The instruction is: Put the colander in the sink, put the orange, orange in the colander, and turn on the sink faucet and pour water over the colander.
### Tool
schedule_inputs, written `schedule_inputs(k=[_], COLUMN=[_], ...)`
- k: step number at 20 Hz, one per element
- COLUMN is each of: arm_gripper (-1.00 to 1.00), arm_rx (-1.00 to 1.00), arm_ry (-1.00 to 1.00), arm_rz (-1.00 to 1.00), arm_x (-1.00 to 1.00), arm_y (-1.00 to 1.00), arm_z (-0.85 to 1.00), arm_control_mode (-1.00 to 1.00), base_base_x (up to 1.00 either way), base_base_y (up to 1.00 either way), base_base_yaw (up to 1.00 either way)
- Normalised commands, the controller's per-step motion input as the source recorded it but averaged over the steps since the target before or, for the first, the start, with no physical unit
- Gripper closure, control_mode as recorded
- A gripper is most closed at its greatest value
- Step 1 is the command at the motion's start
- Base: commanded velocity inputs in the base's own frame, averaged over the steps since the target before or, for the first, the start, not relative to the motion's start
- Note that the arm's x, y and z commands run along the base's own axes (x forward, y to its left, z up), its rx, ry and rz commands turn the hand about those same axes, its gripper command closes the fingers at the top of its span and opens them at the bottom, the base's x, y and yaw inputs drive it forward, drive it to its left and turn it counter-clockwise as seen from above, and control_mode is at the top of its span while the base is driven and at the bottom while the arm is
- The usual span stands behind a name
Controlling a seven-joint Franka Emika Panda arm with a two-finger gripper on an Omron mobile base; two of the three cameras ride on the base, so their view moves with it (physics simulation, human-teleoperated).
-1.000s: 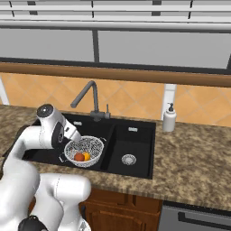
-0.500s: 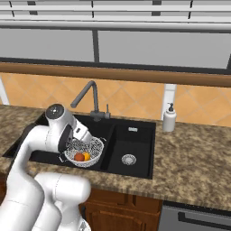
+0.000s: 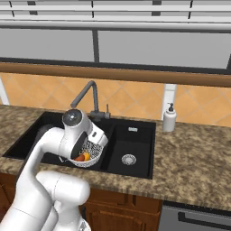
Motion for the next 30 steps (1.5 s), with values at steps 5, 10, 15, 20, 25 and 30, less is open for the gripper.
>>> schedule_inputs(k=[5, 10, 15, 20, 25, 30], arm_gripper=[-1.0, -1.0, -1.0, -1.0, -1.0, -1.0], arm_rx=[-0.01, 0.0, 0.0, -0.01, 0.0, 0.0], arm_ry=[-0.35, -0.43, -0.29, -0.09, -0.04, -0.06], arm_rz=[0.12, 0.1, 0.02, 0.0, 0.0, 0.0], arm_x=[0.16, 0.03, 0.32, 0.45, 0.42, 0.27], arm_y=[0.0, -0.04, -0.1, 0.03, 0.03, 0.0], arm_z=[-0.02, -0.01, -0.04, -0.02, -0.15, -0.29], arm_control_mode=[-1.0, -1.0, -1.0, -1.0, -1.0, -1.0], base_base_x=[0.0, 0.0, 0.0, 0.0, 0.0, 0.0], base_base_y=[0.0, 0.0, 0.0, 0.0, 0.0, 0.0], base_base_yaw=[0.0, 0.0, 0.0, 0.0, 0.0, 0.0])
